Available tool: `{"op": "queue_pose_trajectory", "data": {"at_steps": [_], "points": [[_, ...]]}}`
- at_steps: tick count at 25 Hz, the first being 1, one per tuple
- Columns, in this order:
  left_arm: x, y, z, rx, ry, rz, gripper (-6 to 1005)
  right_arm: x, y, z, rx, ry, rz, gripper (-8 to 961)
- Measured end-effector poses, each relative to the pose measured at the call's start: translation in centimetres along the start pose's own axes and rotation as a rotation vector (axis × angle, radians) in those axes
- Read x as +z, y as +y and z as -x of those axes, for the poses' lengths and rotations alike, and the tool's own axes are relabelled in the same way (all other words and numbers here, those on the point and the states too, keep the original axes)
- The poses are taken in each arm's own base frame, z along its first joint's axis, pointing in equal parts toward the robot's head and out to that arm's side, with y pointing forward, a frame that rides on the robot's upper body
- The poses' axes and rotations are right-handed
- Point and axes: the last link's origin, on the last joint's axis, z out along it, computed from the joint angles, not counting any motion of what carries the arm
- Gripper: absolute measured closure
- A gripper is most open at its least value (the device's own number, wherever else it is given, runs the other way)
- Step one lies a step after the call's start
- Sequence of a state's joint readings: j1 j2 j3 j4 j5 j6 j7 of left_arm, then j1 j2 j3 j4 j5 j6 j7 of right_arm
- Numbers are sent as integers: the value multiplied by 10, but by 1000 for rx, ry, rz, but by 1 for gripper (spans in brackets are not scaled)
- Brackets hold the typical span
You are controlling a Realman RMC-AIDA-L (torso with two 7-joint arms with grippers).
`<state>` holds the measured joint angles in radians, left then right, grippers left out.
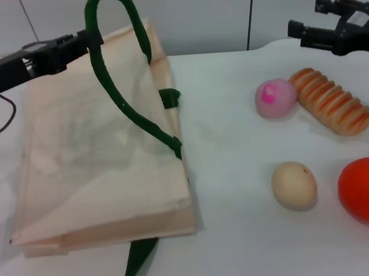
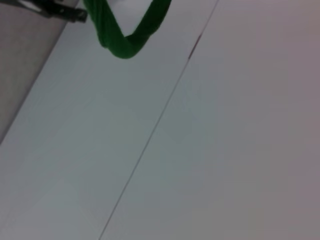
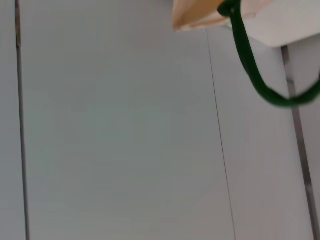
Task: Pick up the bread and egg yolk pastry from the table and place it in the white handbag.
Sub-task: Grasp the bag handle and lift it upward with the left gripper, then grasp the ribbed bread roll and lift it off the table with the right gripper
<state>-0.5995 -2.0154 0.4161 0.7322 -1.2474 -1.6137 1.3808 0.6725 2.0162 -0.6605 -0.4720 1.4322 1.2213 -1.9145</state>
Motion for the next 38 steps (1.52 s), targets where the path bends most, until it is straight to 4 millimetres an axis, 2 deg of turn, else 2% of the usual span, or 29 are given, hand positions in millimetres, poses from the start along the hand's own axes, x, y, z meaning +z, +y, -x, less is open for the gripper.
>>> {"op": "queue_pose_trajectory", "data": {"at_steps": [15, 21, 38], "points": [[-13, 8, -8, 22, 32, 64, 865, 12, -19, 13, -73, 340, -36, 65], [-15, 9, -9, 25, 35, 69, 865, 18, -27, 0, -87, 543, -107, 63], [-16, 10, -10, 26, 46, 72, 865, 35, -19, -25, -105, 773, -137, 67]]}}
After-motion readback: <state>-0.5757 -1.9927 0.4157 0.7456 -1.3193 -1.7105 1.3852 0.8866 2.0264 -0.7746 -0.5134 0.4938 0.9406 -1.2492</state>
